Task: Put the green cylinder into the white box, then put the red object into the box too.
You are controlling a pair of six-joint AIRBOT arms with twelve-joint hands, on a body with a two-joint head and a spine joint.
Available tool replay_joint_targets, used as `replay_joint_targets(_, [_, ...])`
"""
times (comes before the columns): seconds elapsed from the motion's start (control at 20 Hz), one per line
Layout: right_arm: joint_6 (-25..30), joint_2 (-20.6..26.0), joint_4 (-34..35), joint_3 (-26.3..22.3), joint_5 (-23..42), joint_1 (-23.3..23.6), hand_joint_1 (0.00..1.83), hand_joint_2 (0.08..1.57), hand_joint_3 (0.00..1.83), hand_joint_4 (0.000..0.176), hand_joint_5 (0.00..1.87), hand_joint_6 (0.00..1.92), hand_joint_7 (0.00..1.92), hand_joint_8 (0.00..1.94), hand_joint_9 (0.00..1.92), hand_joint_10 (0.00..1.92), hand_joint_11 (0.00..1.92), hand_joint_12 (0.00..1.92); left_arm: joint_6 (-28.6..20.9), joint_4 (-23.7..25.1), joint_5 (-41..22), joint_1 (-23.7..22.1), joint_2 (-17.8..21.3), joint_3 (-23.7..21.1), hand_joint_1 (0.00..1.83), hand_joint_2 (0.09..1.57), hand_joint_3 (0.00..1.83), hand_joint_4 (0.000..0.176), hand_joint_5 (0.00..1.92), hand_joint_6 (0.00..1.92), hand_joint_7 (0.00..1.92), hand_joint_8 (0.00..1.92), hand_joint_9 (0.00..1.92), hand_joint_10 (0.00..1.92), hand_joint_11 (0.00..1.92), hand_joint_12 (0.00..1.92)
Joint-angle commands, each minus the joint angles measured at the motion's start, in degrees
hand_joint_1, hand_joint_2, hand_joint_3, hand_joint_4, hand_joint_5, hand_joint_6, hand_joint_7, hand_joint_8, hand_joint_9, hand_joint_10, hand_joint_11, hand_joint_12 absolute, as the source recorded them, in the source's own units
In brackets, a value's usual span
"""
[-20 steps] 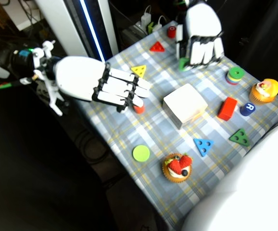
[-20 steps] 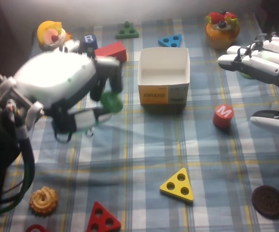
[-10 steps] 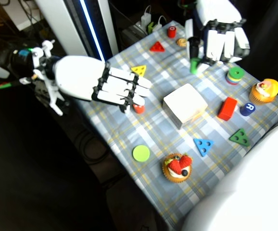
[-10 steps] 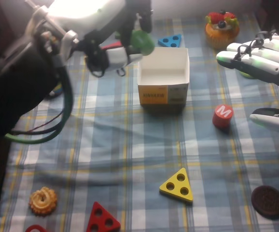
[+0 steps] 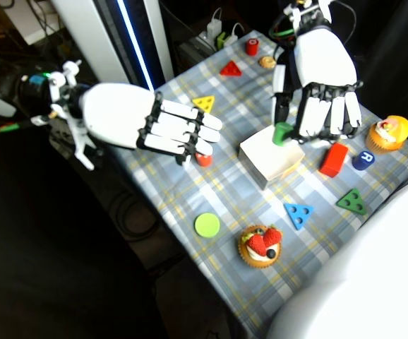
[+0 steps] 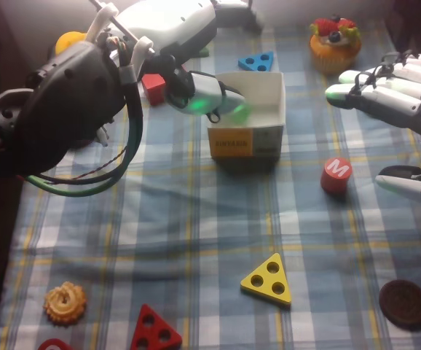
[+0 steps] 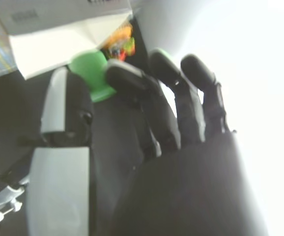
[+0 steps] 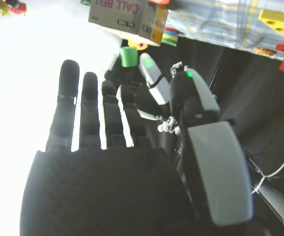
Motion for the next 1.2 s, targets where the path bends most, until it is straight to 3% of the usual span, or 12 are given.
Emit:
replay_joint_targets(0.0, [0.27, -0.2, 0.28, 0.29, 6.54, 0.26, 0.65, 1.33, 0.0, 0.0, 0.0, 0.34, 0.14, 0.01, 0.0, 0.55, 0.0, 1.61, -0.07, 1.18, -6.27, -0.18, 0.54, -0.49, 0.85, 1.03, 0.0, 0.163, 0.14, 0.12, 0.11, 0.02, 0.0, 0.19, 0.0, 0.64])
replay_joint_targets(0.1, [0.57, -0.49, -0.1, 0.56, 5.98, 0.28, 0.66, 1.32, 0.0, 0.0, 0.0, 0.33, 0.14, 0.01, 0.0, 0.55, 0.0, 1.63, -0.37, 1.83, -7.97, 0.01, 1.71, -1.99, 0.78, 1.05, 0.0, 0.175, 0.06, 0.05, 0.01, 0.0, 0.0, 0.01, 0.0, 0.11])
replay_joint_targets(0.2, [2.14, -0.96, -1.69, 1.4, 4.25, 0.5, 0.73, 1.3, 0.0, 0.0, 0.0, 0.4, 0.16, 0.02, 0.0, 0.55, 0.0, 1.53, -5.24, 5.4, -10.43, 0.75, 4.09, -4.27, 0.79, 1.07, 0.01, 0.169, 0.05, 0.03, 0.01, 0.0, 0.0, 0.0, 0.0, 0.17])
replay_joint_targets(0.25, [2.27, -1.11, -2.08, 1.62, 3.36, 0.78, 0.8, 1.28, 0.0, 0.0, 0.02, 0.42, 0.2, 0.03, 0.0, 0.64, 0.0, 1.52, -9.22, 7.26, -11.85, 1.29, 5.4, -5.26, 0.78, 1.11, 0.01, 0.167, 0.05, 0.02, 0.0, 0.0, 0.0, 0.0, 0.0, 0.04])
replay_joint_targets(0.35, [2.27, -1.33, -2.54, 1.98, 2.11, 1.27, 0.9, 1.24, 0.0, 0.0, 0.03, 0.44, 0.24, 0.03, 0.0, 0.71, 0.0, 1.45, -15.44, 10.75, -14.9, 2.55, 8.15, -7.49, 0.8, 1.16, 0.02, 0.134, 0.1, 0.04, 0.04, 0.02, 0.0, 0.0, 0.0, 0.0])
replay_joint_targets(0.4, [2.27, -1.56, -2.64, 2.27, 1.48, 1.45, 0.93, 1.23, 0.0, 0.0, 0.07, 0.43, 0.27, 0.03, 0.0, 0.78, 0.0, 1.49, -17.87, 12.17, -17.03, 3.53, 9.5, -8.87, 0.78, 1.2, 0.0, 0.116, 0.15, 0.02, 0.08, 0.02, 0.02, 0.01, 0.0, 0.19])
replay_joint_targets(0.45, [2.27, -1.89, -2.74, 2.61, 0.87, 1.67, 0.92, 1.23, 0.0, 0.0, 0.1, 0.42, 0.3, 0.03, 0.0, 0.84, 0.0, 1.51, -18.94, 12.95, -19.21, 4.6, 10.78, -10.32, 0.8, 1.22, 0.0, 0.077, 0.18, 0.02, 0.12, 0.02, 0.04, 0.02, 0.0, 0.37])
replay_joint_targets(0.6, [2.27, -2.98, -3.29, 3.65, -1.15, 2.74, 0.97, 1.22, 0.0, 0.0, 0.11, 0.44, 0.31, 0.03, 0.0, 0.92, 0.0, 1.52, -18.94, 14.38, -22.16, 7.02, 12.66, -13.16, 0.71, 1.32, 0.01, 0.065, 0.21, 0.02, 0.16, 0.01, 0.07, 0.05, 0.0, 0.58])
replay_joint_targets(0.65, [2.27, -3.54, -3.72, 4.13, -2.17, 3.5, 0.99, 1.22, 0.0, 0.0, 0.1, 0.5, 0.33, 0.03, 0.0, 0.94, 0.0, 1.5, -18.94, 14.43, -23.42, 8.04, 13.28, -14.04, 0.72, 1.33, 0.0, 0.035, 0.25, 0.02, 0.21, 0.01, 0.11, 0.1, 0.0, 0.94])
replay_joint_targets(0.75, [2.27, -4.51, -4.51, 4.87, -3.97, 4.62, 1.01, 1.22, 0.0, 0.0, 0.11, 0.51, 0.34, 0.03, 0.0, 0.93, 0.0, 1.49, -18.95, 14.24, -25.0, 9.48, 14.2, -15.15, 0.73, 1.34, 0.0, 0.016, 0.27, 0.02, 0.22, 0.01, 0.11, 0.12, 0.0, 1.03])
replay_joint_targets(0.9, [2.27, -6.13, -5.59, 6.07, -6.13, 6.02, 0.95, 1.25, 0.0, 0.0, 0.14, 0.43, 0.34, 0.02, 0.0, 0.96, 0.0, 1.52, -18.96, 13.33, -25.93, 11.04, 15.02, -15.87, 0.74, 1.35, 0.0, 0.029, 0.26, 0.0, 0.22, 0.0, 0.07, 0.17, 0.0, 0.8])
replay_joint_targets(1.15, [2.26, -7.86, -5.91, 7.34, -7.7, 6.73, 0.88, 1.28, 0.0, 0.0, 0.19, 0.31, 0.35, 0.01, 0.01, 0.93, 0.0, 1.51, -18.96, 12.81, -26.13, 11.74, 15.31, -16.14, 0.73, 1.35, 0.0, 0.045, 0.25, 0.0, 0.19, 0.0, 0.01, 0.25, 0.0, 0.71])
